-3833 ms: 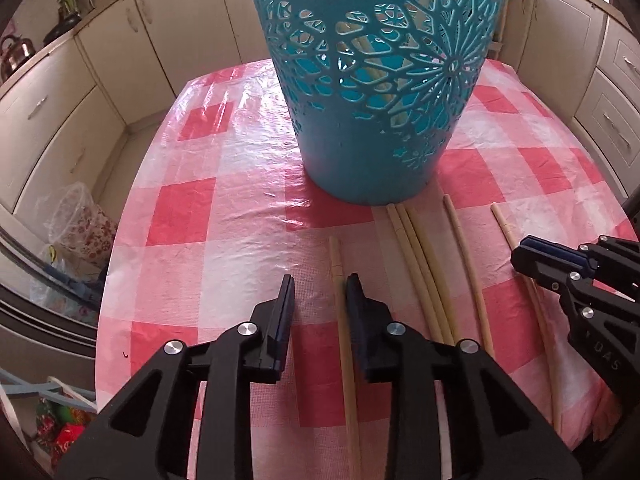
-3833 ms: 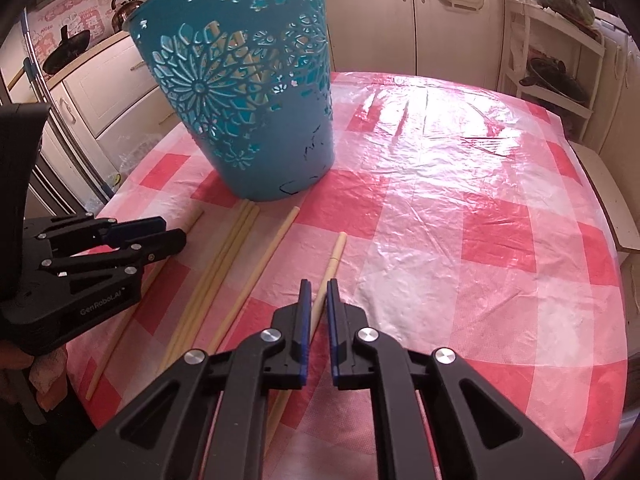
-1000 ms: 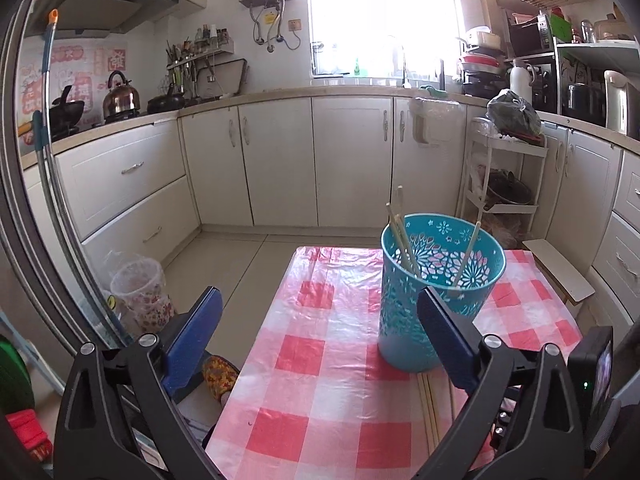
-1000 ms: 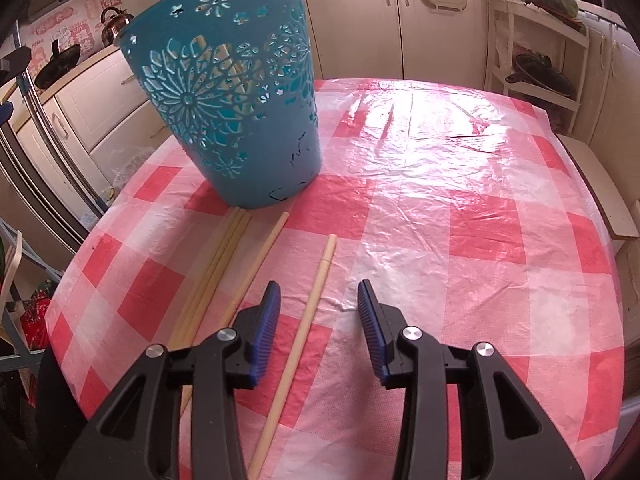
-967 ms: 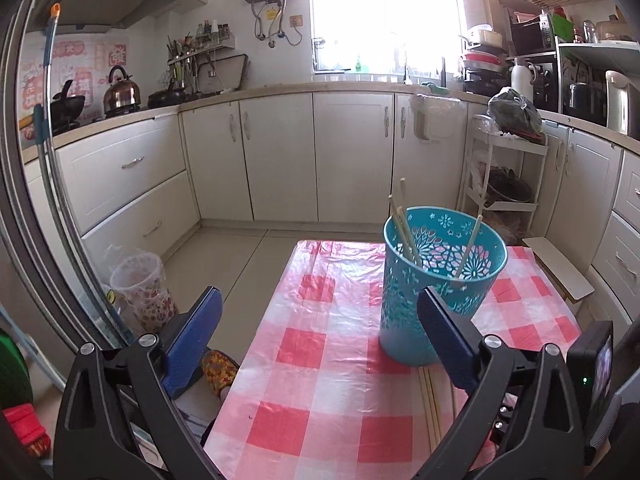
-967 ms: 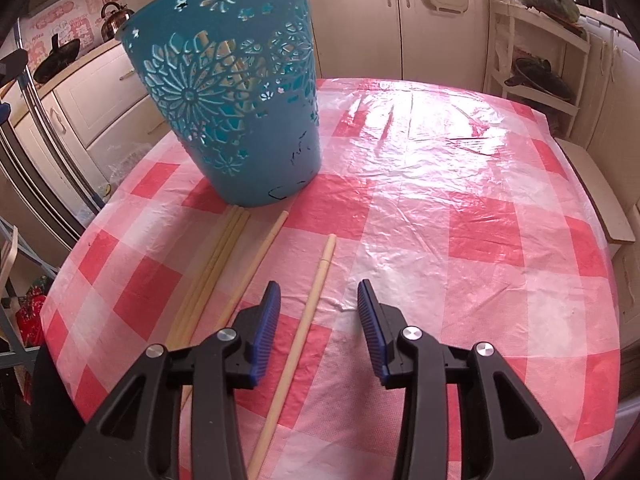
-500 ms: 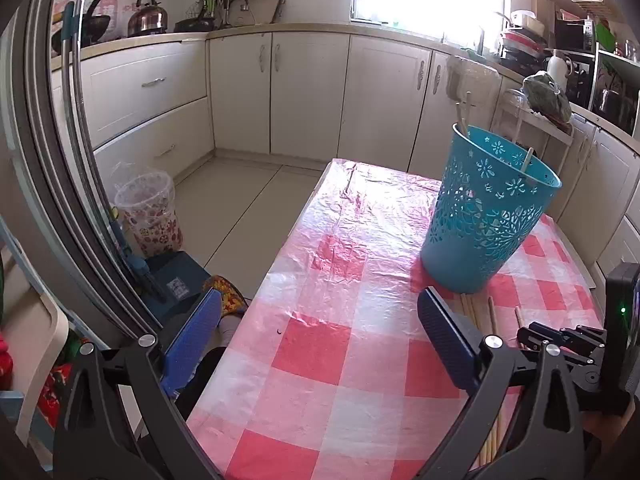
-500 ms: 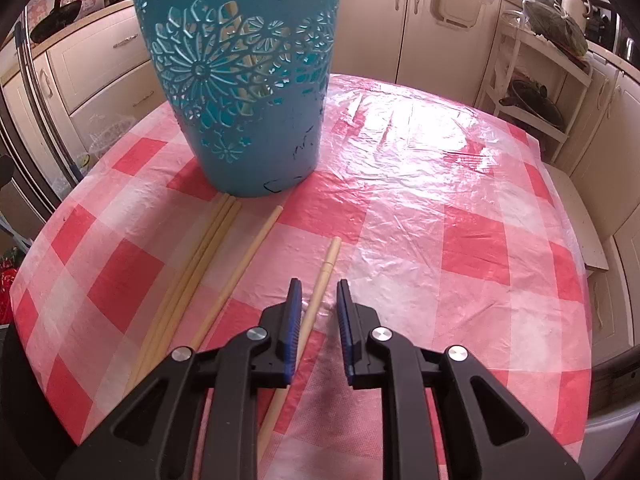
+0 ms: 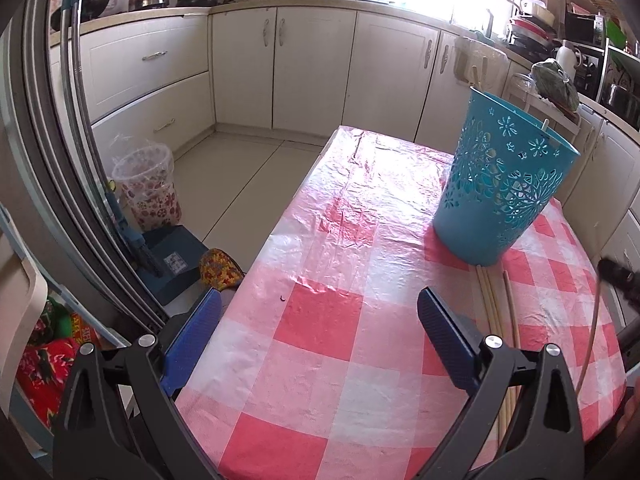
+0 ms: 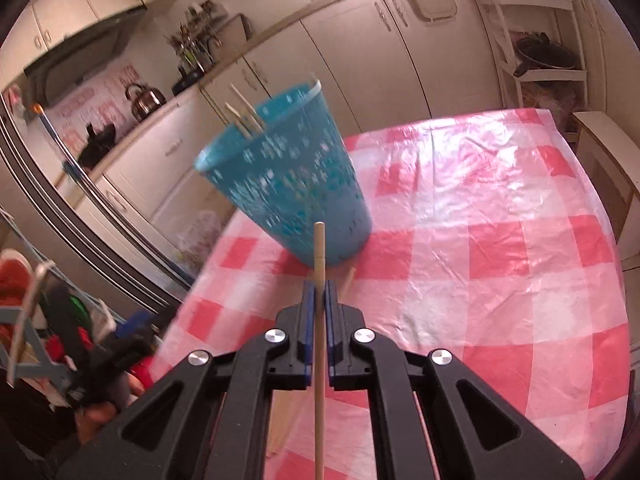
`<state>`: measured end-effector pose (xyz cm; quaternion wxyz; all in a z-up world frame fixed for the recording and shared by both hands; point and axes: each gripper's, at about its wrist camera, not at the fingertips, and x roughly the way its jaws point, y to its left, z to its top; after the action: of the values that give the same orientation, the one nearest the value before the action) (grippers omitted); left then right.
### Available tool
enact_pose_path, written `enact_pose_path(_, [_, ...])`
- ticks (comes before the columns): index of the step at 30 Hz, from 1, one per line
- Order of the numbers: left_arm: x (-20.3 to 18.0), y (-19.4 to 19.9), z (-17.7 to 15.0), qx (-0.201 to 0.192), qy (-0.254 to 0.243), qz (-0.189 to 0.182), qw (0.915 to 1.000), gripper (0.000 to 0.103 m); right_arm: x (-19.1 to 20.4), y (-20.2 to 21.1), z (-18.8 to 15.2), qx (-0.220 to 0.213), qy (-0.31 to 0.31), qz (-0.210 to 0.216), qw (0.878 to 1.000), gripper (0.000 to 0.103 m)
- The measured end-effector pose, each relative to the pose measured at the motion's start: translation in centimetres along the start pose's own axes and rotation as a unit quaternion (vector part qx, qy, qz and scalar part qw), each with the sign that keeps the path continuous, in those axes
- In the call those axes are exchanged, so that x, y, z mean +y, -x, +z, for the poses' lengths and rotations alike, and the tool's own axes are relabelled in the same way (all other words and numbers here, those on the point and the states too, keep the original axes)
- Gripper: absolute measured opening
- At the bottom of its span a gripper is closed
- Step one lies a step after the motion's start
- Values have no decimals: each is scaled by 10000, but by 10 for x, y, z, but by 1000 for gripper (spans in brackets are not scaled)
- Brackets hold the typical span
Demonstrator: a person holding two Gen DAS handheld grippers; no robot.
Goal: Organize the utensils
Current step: 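Carry the chopstick over the teal cup and open the right gripper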
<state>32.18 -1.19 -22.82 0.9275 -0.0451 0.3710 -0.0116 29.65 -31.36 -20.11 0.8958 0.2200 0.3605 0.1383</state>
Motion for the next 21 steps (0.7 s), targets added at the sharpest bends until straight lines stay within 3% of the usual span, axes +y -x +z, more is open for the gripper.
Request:
enact_pose_path(4, [-5,3,-1,-26,-44,-23,10000,94,25,27,48,-704,-17,500,9963,5])
enact_pose_path(8, [-8,3,-3,-4,-84,-45,10000,94,53,34,89,-1201,196,738,9898,5])
enact_pose_path(17, [3,-9,-5,159,143,-71,9997,94,67,32,131,-1575,267,793,9840,5])
enact_pose_path(21, [3,-9,-4,150,167,-93,9997,94,74,36,142,-1737,486,566,9820,5])
